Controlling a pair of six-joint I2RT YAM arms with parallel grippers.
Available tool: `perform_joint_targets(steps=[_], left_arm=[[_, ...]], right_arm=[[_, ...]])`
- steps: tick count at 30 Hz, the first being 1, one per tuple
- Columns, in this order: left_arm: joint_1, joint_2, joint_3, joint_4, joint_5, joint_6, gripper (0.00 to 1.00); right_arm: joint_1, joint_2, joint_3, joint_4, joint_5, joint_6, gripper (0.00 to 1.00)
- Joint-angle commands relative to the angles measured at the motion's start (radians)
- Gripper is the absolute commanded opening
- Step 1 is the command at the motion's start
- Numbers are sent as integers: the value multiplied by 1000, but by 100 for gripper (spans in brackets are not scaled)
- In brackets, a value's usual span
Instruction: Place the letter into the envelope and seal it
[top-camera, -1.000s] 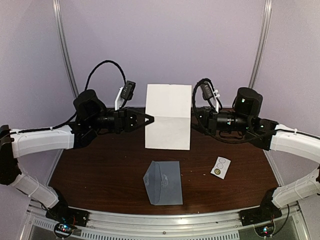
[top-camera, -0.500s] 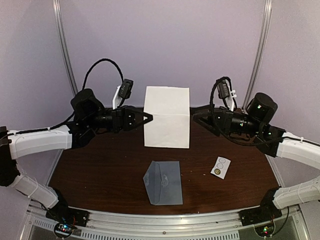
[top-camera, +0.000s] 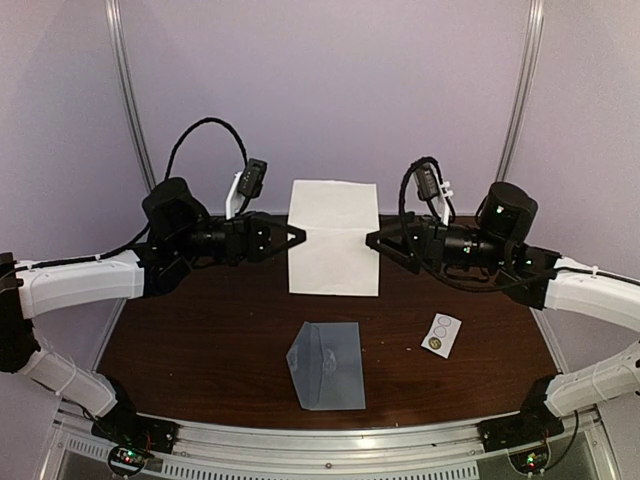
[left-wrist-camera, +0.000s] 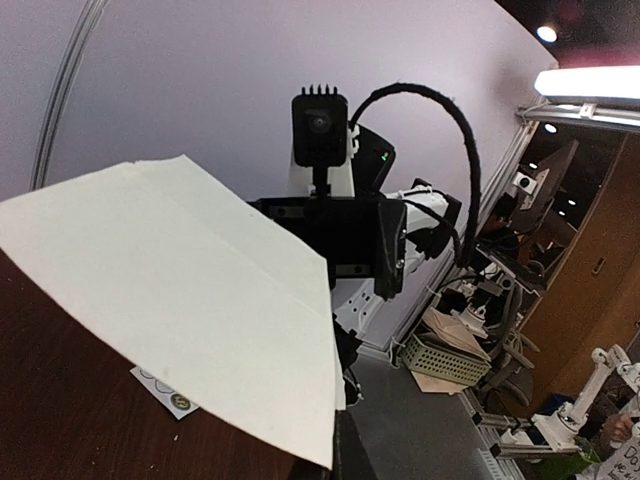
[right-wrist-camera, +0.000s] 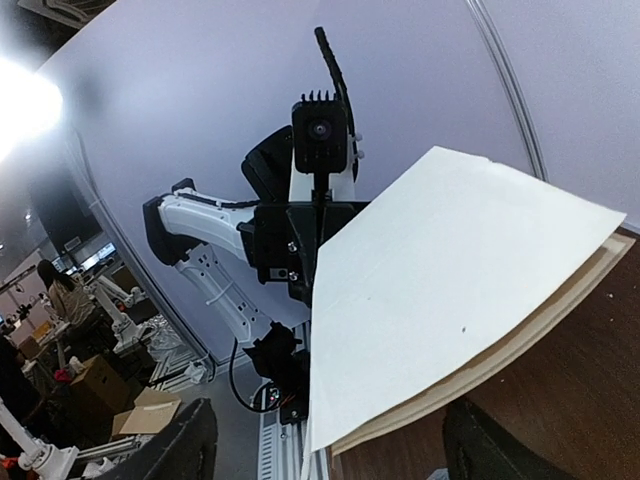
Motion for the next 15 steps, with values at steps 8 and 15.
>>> perform_joint_targets(steps=[8, 15], left_arm=[[-4, -34, 11, -41, -68, 55, 0], [-4, -37, 22, -131, -103, 91, 5]], right_arm=[[69, 46, 52, -101, 44, -86, 35], [75, 26, 41, -83, 90, -107, 0]])
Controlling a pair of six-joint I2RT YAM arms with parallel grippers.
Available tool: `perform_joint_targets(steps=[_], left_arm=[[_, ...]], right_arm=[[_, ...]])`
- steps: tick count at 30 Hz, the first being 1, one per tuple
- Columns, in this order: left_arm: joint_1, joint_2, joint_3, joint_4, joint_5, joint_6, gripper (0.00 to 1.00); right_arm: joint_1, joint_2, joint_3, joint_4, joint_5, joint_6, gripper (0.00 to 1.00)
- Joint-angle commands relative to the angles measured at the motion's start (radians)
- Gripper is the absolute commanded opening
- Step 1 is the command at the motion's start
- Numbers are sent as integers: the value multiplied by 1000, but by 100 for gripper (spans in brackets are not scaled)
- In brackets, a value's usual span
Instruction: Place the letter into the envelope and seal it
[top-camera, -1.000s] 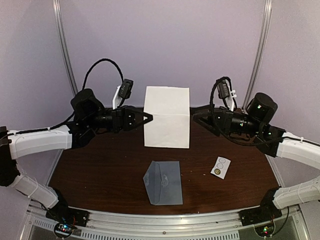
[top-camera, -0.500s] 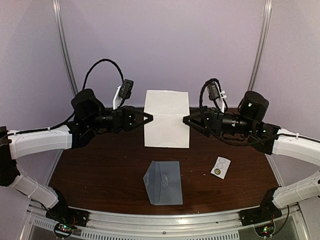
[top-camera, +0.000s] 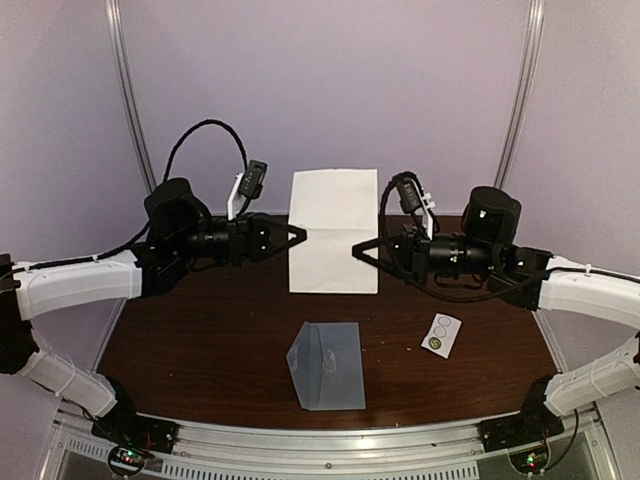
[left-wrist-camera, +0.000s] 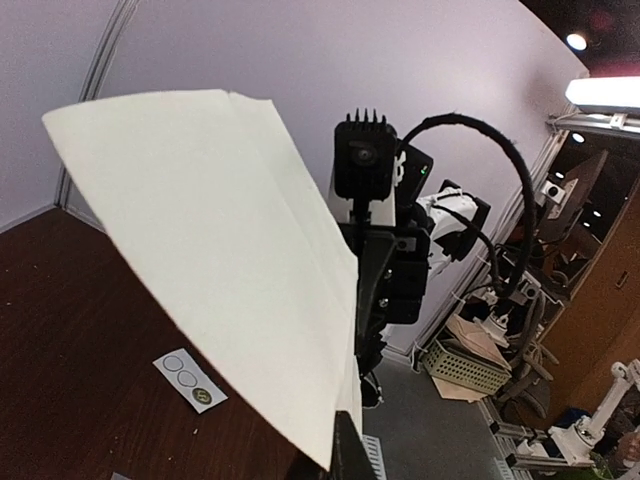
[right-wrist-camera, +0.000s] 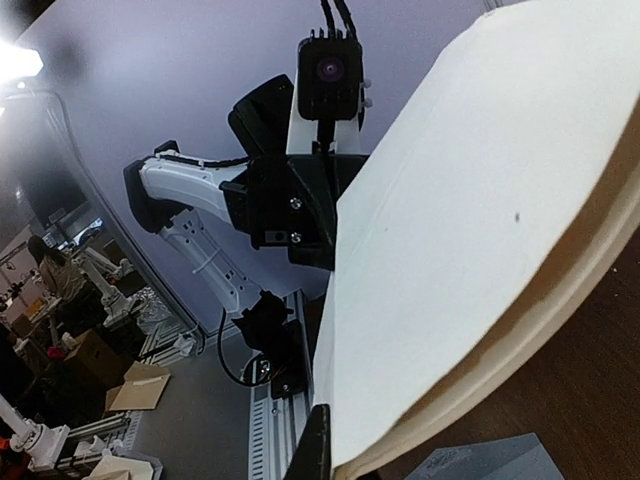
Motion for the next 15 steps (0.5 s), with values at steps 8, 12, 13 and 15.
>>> perform_joint_targets(steps=[8, 12, 13, 15], left_arm=[[-3, -144, 34, -376, -414, 211, 62], [-4, -247, 37, -506, -642, 289, 74], [-4, -265, 41, -520, -667, 314, 75], [-4, -280, 63, -551, -680, 370, 76]], right_arm=[[-11, -62, 4, -89, 148, -76, 0], [-21, -64, 5, -128, 153, -93, 0], [-23, -61, 9, -142, 152, -100, 0], [-23, -51, 24, -173, 144, -117, 0]])
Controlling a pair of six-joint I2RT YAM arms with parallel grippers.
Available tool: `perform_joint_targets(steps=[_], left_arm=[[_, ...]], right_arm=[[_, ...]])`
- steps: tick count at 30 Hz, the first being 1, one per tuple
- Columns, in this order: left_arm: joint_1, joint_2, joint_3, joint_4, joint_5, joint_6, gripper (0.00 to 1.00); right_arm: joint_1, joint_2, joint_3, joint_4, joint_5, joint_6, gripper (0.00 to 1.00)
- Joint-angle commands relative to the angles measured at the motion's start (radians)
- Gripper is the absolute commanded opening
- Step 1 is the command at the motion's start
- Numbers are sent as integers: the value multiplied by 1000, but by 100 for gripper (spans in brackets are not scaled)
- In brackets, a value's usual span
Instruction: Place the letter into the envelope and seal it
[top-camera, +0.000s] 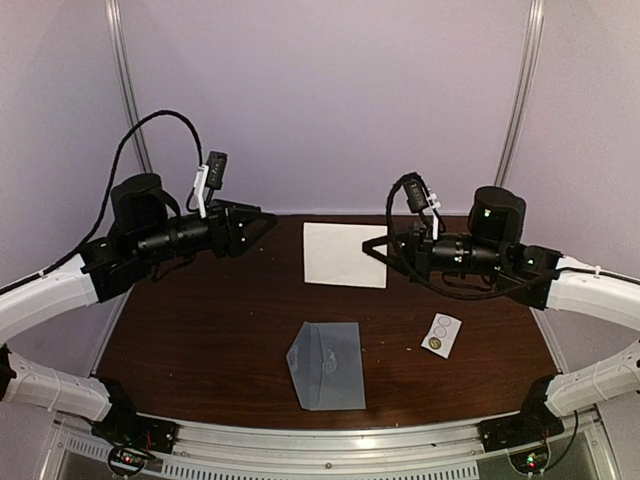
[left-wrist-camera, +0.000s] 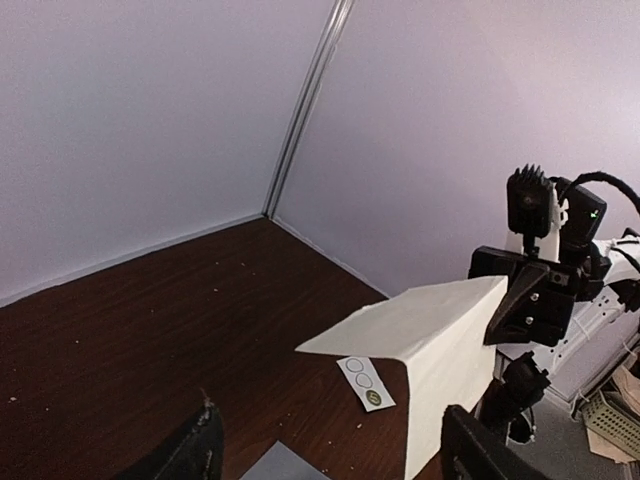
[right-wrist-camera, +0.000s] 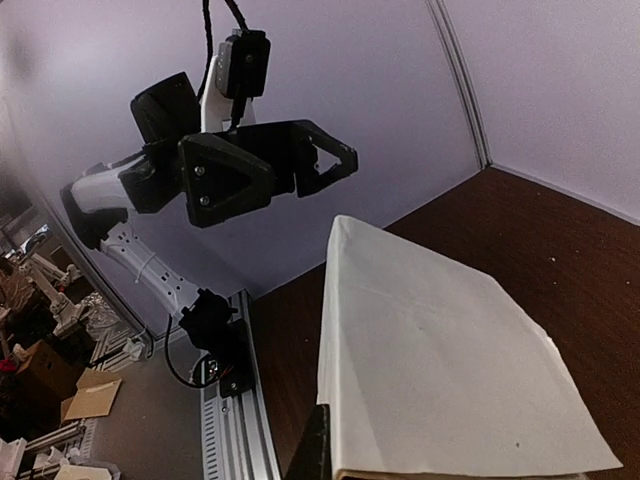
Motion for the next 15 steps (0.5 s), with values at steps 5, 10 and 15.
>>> perform_joint_targets(steps=[5, 10, 15], left_arm=[[-15, 18, 186, -244, -14, 304, 75], [-93, 141, 309, -392, 68, 466, 75], [-159, 280, 384, -507, 113, 548, 68]], right_arm=[[-7, 39, 78, -149, -49, -75, 0], [-2, 87, 128, -236, -137, -114, 0], [13, 105, 168, -321, -166, -161, 0]])
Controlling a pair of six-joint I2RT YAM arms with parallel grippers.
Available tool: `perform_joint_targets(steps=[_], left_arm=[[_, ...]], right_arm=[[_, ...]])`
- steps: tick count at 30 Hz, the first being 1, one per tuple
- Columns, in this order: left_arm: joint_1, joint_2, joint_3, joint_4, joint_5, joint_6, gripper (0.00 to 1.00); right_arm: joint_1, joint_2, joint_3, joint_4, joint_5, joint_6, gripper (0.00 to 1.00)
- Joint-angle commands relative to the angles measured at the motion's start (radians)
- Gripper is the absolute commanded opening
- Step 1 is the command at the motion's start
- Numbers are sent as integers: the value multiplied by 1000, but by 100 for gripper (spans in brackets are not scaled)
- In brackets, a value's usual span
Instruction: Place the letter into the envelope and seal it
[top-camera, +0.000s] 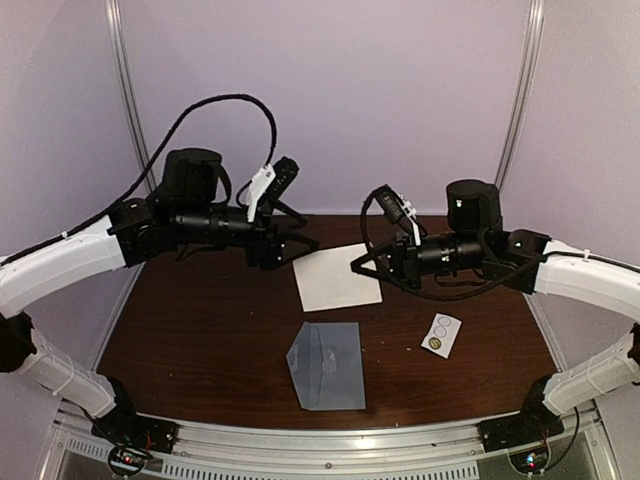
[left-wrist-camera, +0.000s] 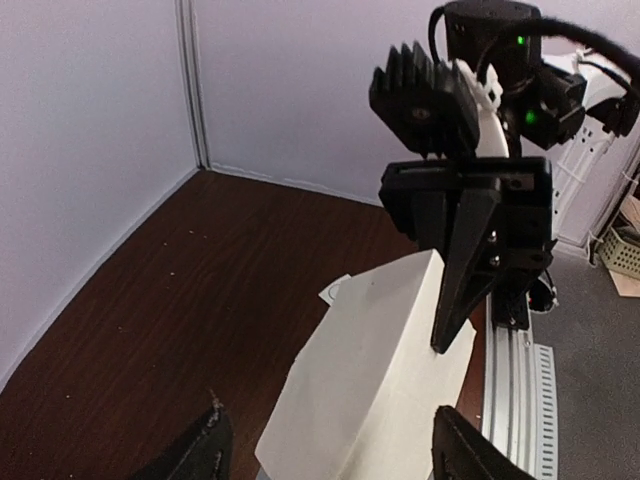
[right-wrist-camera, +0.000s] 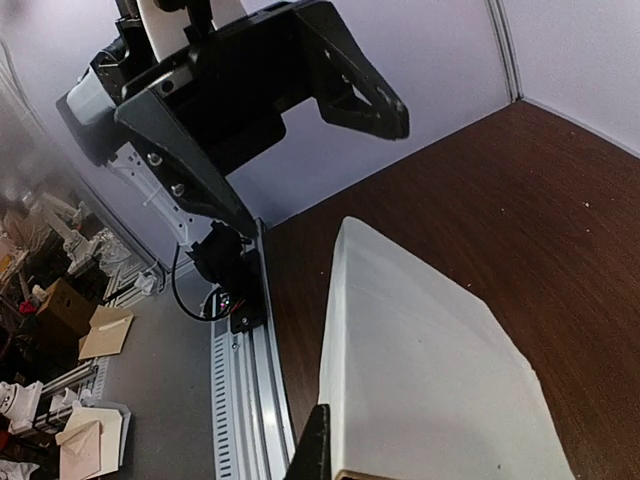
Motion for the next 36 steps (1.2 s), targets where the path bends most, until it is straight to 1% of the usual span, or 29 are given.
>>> perform_joint_targets(steps=[1, 4, 7, 8, 11, 12, 14, 16, 18, 19, 21, 22, 26, 28, 30, 32, 36], left_arm=[[-48, 100, 56, -156, 72, 133, 66], [-65, 136, 69, -182, 96, 142, 55], [-69, 153, 68, -189, 116, 137, 38], [-70, 155, 67, -189, 124, 135, 34], [-70, 158, 66, -189, 138, 127, 26], [-71, 159, 65, -189, 143, 124, 22], [-71, 159, 61, -189, 157, 116, 10], [-71, 159, 55, -190, 165, 107, 1], [-70, 152, 42, -191, 161, 99, 0], [-71, 146, 34, -189, 159, 92, 0], [-70, 132, 9, -176, 153, 71, 0], [-71, 123, -7, -161, 154, 68, 0], [-71, 83, -65, -86, 190, -10, 0], [-71, 63, -90, -39, 198, -48, 0], [-71, 39, -131, 41, 199, -114, 0], [-71, 6, -174, 122, 194, -175, 0], [-69, -24, -222, 214, 192, -239, 0]], right_arm=[[13, 2, 46, -87, -58, -58, 0], [17, 3, 50, -106, -69, -68, 0], [21, 9, 57, -134, -65, -83, 0], [21, 12, 60, -142, -60, -87, 0], [23, 21, 69, -167, -43, -100, 0], [23, 24, 74, -175, -38, -106, 0], [24, 27, 82, -188, -23, -112, 0], [23, 25, 88, -192, 10, -113, 0], [22, 10, 88, -190, 76, -105, 2], [23, -2, 85, -186, 112, -99, 10], [17, -32, 73, -171, 174, -86, 31], [11, -49, 58, -151, 189, -78, 44], [-21, -118, 4, -87, 197, -47, 76], [-32, -138, -16, -67, 194, -35, 87], [-36, -143, -31, -56, 182, -21, 95], [-36, -142, -53, -29, 139, -3, 99], [-31, -116, -98, 71, -73, 56, 100]])
